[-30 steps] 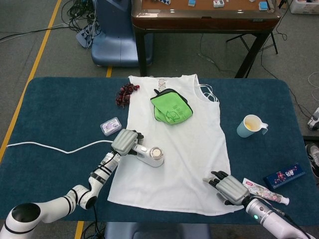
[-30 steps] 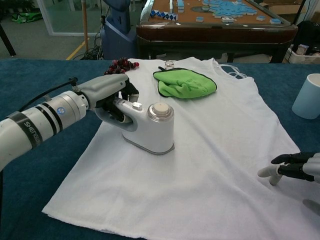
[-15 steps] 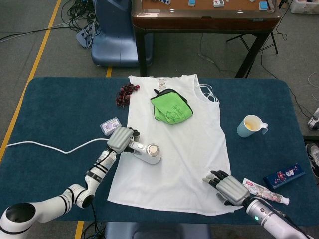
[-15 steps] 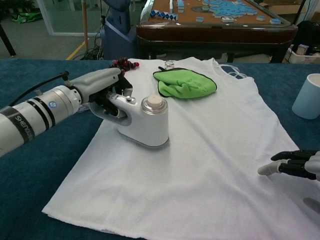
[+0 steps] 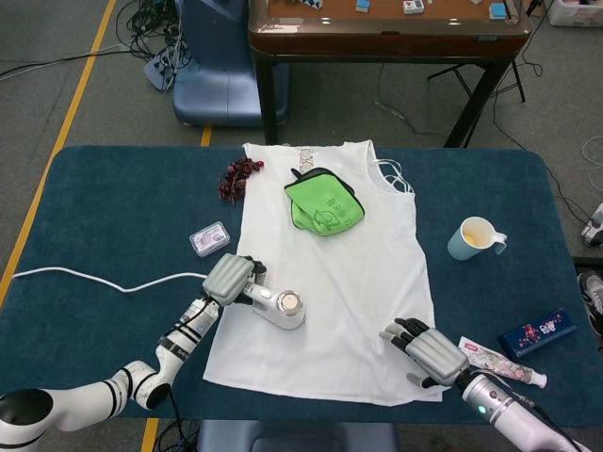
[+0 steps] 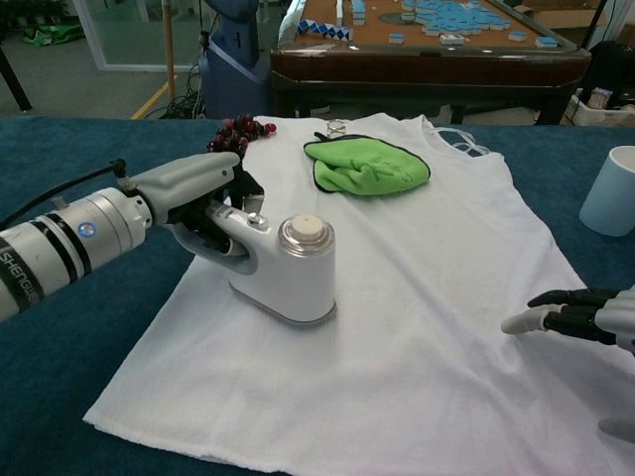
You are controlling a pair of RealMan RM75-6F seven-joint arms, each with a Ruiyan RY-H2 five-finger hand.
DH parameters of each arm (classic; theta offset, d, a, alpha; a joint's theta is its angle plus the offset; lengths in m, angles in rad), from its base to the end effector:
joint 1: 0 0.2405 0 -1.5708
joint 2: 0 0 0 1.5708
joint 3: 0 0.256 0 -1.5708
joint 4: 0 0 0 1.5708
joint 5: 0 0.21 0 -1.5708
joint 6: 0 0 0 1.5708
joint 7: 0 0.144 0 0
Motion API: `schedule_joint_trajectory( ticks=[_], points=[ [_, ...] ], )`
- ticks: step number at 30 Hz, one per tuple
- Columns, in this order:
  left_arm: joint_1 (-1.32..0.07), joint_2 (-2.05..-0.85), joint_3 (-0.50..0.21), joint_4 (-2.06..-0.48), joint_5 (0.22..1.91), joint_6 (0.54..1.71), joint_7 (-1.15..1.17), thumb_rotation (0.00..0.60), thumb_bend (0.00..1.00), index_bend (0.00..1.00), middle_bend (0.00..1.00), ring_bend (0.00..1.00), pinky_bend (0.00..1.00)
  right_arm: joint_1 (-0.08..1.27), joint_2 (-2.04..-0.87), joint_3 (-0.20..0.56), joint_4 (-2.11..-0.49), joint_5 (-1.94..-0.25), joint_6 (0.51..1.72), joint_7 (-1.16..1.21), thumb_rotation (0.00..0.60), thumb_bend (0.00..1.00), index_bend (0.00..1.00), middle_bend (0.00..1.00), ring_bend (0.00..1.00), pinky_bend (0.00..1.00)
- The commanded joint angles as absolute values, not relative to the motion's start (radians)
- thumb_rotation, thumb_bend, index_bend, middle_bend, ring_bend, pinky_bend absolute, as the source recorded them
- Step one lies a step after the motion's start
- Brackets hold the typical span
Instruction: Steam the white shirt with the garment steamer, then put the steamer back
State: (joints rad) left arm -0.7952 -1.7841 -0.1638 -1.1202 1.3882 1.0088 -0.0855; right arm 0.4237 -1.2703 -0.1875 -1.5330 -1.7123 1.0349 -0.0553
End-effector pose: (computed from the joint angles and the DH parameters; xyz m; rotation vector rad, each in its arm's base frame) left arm -0.1275 0.3567 -0.0648 -1.8907 -1.0090 -1.2226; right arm -0.2707 -0.1961 0.0260 2.2109 -0.9449 0.6902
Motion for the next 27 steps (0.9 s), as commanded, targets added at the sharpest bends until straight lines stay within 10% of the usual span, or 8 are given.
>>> schedule_joint_trajectory(
  ticks=[1, 27],
  points=[
    [-0.803, -1.793, -0.172, -1.107, 1.382, 1.002, -0.084, 0.6, 0.17, 0.78, 0.6, 0.49, 0.59, 0.418, -1.269, -0.189, -1.531, -1.722, 1.052, -0.049, 0.6, 0.18, 0.09, 0.12, 0.06, 0.1],
    [-0.821, -1.815, -0.222, -0.989, 1.32, 0.963, -0.12, 0.6, 0.17, 0.78, 0.6, 0.49, 0.58, 0.411, -1.286, -0.219, -1.513, -1.72, 1.021, -0.066, 0.6, 0.17, 0.09, 0.12, 0.06, 0.1]
  ],
)
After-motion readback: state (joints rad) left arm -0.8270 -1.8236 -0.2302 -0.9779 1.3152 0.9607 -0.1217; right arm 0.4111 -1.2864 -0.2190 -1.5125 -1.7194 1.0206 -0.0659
